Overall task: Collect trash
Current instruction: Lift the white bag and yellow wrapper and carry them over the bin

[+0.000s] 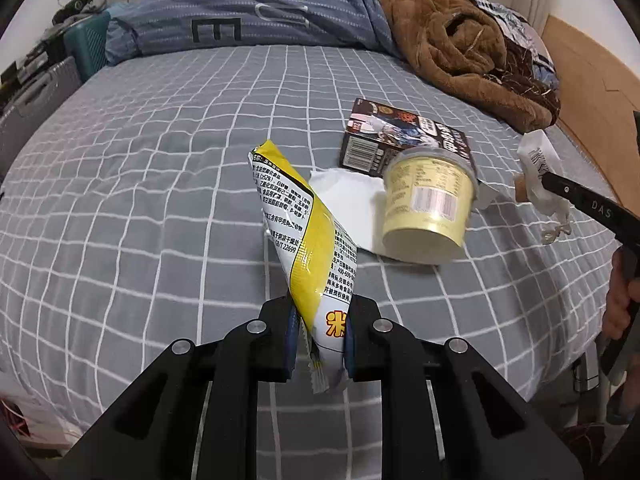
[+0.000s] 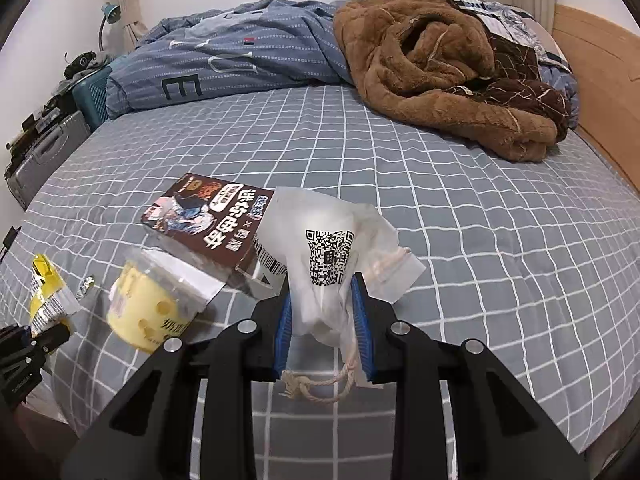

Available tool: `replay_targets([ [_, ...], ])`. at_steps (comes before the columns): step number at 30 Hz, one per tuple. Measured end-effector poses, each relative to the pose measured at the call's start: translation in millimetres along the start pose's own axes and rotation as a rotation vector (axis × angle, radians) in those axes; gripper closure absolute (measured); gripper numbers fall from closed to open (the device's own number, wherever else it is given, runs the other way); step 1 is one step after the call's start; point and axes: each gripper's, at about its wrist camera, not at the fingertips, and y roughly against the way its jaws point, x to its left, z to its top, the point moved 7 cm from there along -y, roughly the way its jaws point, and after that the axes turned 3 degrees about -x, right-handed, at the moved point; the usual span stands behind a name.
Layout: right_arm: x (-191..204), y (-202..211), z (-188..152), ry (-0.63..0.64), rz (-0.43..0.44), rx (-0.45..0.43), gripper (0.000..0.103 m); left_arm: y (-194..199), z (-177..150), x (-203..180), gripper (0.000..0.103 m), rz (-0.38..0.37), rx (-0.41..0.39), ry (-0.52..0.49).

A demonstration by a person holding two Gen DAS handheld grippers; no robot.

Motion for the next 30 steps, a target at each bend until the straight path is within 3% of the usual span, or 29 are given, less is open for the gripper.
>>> replay_targets([
  [30,39,102,-58,-0.014,0.012,-0.048,0.076,75,-53,-23,0.086,-0.026,-0.046,0.007],
])
